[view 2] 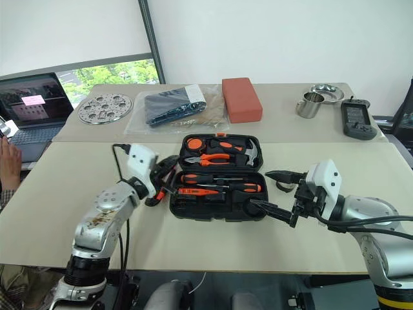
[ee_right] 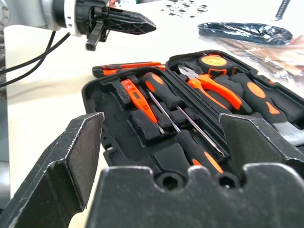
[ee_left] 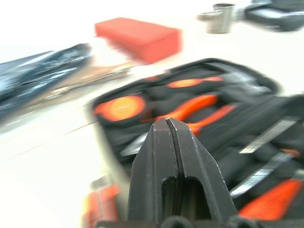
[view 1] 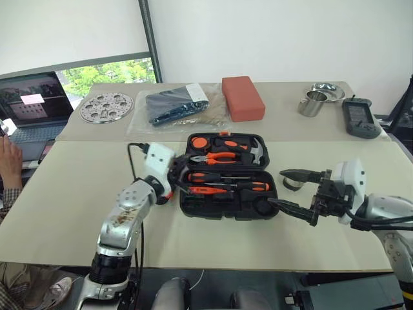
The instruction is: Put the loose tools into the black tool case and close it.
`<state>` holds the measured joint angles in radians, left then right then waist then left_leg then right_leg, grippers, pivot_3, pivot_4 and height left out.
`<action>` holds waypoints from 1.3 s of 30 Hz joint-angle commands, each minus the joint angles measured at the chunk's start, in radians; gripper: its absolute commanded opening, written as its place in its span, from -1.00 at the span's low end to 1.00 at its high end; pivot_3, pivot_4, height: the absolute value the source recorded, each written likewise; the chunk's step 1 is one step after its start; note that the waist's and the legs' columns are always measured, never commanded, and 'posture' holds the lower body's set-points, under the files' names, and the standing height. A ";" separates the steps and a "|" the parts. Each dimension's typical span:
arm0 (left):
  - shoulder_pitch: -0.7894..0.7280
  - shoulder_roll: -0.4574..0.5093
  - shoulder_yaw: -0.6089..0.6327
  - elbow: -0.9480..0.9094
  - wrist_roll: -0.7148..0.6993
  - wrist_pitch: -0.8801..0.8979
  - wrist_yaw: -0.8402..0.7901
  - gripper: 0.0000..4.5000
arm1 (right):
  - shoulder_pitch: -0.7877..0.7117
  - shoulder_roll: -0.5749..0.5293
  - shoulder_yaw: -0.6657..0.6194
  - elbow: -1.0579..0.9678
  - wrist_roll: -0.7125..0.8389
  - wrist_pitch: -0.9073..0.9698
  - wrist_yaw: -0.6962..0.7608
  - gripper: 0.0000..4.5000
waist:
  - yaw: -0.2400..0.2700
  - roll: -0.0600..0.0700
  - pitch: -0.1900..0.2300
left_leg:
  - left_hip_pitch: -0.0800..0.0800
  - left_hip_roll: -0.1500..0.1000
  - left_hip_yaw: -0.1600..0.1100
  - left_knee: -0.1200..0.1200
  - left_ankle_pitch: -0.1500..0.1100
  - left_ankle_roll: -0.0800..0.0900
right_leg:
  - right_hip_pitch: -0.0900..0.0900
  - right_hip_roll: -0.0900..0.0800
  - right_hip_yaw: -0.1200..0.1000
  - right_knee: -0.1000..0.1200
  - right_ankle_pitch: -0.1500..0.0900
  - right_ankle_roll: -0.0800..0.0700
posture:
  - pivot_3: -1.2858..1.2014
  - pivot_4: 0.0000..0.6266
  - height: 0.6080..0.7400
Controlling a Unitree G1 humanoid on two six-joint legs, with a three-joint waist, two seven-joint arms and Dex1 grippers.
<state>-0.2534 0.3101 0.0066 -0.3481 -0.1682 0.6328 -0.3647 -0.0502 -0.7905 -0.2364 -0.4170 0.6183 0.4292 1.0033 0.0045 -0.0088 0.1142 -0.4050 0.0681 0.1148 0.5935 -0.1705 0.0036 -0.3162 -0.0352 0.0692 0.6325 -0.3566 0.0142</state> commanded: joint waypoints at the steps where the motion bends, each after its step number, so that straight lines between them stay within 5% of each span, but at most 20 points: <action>1: 0.064 0.054 0.016 -0.093 0.016 0.159 0.033 -0.38 | -0.039 -0.002 0.005 -0.003 0.031 0.004 0.017 1.00 | -0.004 0.000 0.000 | 0.000 0.000 0.000 -0.001 0.000 0.000 | 0.000 0.000 0.000 0.000 0.000 0.000 | 0.03 -0.52 1.00; 8: 0.092 0.093 -0.013 -0.070 0.027 0.239 0.046 0.82 | -0.071 -0.007 0.021 0.014 0.033 0.009 0.035 1.00 | 0.005 -0.001 0.001 | 0.000 0.000 0.000 -0.001 0.000 0.000 | 0.000 -0.001 -0.001 0.000 0.000 0.000 | 0.03 -0.52 1.00; 10: 0.081 0.088 -0.031 -0.045 0.029 0.235 0.044 0.97 | -0.075 -0.006 0.024 0.014 0.032 0.011 0.037 1.00 | 0.007 -0.001 0.001 | 0.000 0.000 0.000 -0.001 0.000 0.000 | 0.000 -0.001 -0.001 0.000 0.000 0.000 | 0.03 -0.52 1.00; 20: 0.002 0.038 -0.080 0.089 0.015 0.237 0.032 0.97 | -0.064 -0.007 0.018 0.005 0.028 0.011 0.035 1.00 | 0.006 -0.001 0.001 | 0.000 0.000 0.000 -0.001 0.000 0.000 | 0.000 -0.001 -0.001 0.000 0.000 0.000 | 0.03 -0.52 1.00; 38: 0.060 0.018 -0.015 0.055 -0.016 0.273 0.026 0.97 | -0.066 0.007 0.008 0.015 0.042 -0.014 0.052 1.00 | 0.004 -0.001 0.001 | 0.001 -0.001 0.000 -0.001 0.000 0.000 | 0.000 -0.002 -0.001 0.000 0.000 0.000 | 0.03 -0.52 1.00; 39: 0.064 0.023 -0.012 0.055 -0.016 0.269 0.022 0.86 | -0.072 0.009 0.010 0.020 0.041 -0.018 0.053 1.00 | 0.003 -0.001 0.001 | 0.001 -0.001 0.000 -0.001 0.000 0.000 | 0.000 -0.002 -0.001 0.000 0.000 0.000 | 0.03 -0.52 1.00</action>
<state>-0.2134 0.3239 -0.0129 -0.2878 -0.1661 0.8943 -0.3282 -0.1024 -0.7869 -0.2043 -0.3827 0.6369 0.4419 1.0469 0.0075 -0.0103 0.1150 -0.4043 0.0675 0.1147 0.5921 -0.1704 0.0036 -0.3162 -0.0369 0.0686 0.6323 -0.3565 0.0143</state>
